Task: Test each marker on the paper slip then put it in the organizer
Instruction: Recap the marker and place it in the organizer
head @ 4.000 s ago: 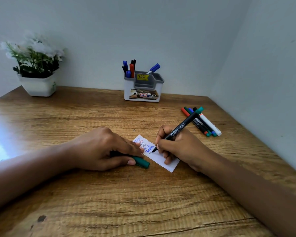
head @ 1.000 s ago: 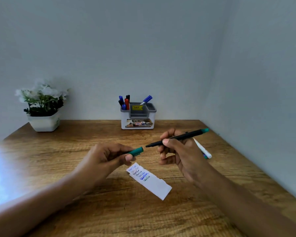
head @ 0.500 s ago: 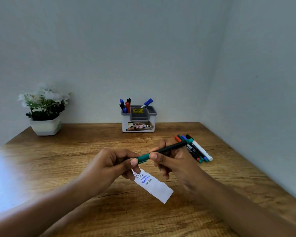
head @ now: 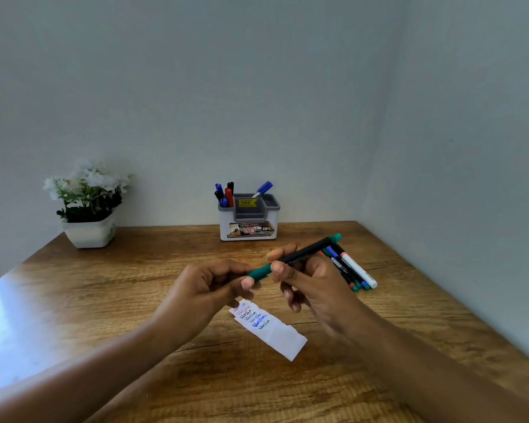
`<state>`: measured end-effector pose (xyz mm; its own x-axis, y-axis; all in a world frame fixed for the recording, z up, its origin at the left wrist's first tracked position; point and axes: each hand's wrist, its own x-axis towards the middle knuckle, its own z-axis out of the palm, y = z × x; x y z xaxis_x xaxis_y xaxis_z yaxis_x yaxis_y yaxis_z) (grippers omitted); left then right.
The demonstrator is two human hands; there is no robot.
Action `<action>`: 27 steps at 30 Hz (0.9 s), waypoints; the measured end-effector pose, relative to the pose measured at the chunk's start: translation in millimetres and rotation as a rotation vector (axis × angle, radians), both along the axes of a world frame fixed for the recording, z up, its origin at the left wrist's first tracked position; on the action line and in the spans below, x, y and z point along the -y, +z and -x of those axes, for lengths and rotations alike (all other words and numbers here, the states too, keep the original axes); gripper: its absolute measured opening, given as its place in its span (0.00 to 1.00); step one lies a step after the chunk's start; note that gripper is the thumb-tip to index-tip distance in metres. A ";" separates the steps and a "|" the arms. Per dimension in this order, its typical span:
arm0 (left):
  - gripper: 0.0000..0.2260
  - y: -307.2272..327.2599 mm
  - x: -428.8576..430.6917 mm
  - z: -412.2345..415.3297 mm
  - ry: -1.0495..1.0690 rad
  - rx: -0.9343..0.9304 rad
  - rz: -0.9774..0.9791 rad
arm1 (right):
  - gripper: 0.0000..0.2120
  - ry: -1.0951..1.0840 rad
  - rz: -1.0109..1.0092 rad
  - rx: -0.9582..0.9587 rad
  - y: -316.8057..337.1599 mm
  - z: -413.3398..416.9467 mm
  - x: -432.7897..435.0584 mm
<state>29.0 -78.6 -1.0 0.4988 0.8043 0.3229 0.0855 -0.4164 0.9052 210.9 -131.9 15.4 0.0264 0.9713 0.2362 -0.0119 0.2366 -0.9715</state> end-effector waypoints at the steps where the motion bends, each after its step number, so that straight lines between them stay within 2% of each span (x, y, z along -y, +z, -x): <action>1: 0.14 0.3 -0.7 0.3 0.013 0.001 0.003 | 0.09 -0.019 -0.009 -0.020 2.7 -2.4 0.7; 5: 0.20 -1.2 -22.6 0.0 0.141 0.036 0.067 | 0.09 -0.185 -0.038 -0.080 19.3 -24.7 -7.5; 8: 0.27 -5.2 -52.8 -10.5 0.290 -0.011 0.114 | 0.11 -0.221 -0.070 0.017 39.2 -42.5 -24.2; 10: 0.34 -4.4 -75.2 -24.2 0.342 -0.057 0.141 | 0.14 -0.307 -0.056 0.257 54.9 -54.8 -43.3; 14: 0.41 -1.1 -122.7 -54.5 0.452 -0.094 0.159 | 0.15 -0.476 -0.007 0.980 91.3 -80.0 -106.2; 18: 0.45 -8.7 -155.9 -72.4 0.506 0.011 0.193 | 0.10 -0.453 0.161 1.297 116.1 -82.1 -156.6; 20: 0.45 -12.9 -164.0 -76.4 0.489 0.069 0.197 | 0.08 -0.418 0.187 1.354 123.0 -78.6 -174.9; 22: 0.42 -16.2 -170.4 -79.1 0.477 0.093 0.184 | 0.10 -0.410 0.184 1.394 124.9 -77.0 -193.5; 27: 0.35 -21.4 -179.9 -79.6 0.498 0.045 0.165 | 0.12 -0.406 0.134 1.442 109.3 -70.8 -241.0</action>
<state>108.6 101.3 -22.3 0.0322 0.9824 0.1838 0.1965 -0.1866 0.9626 281.6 109.1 124.7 0.1203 0.9711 0.2063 0.9892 -0.0999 -0.1068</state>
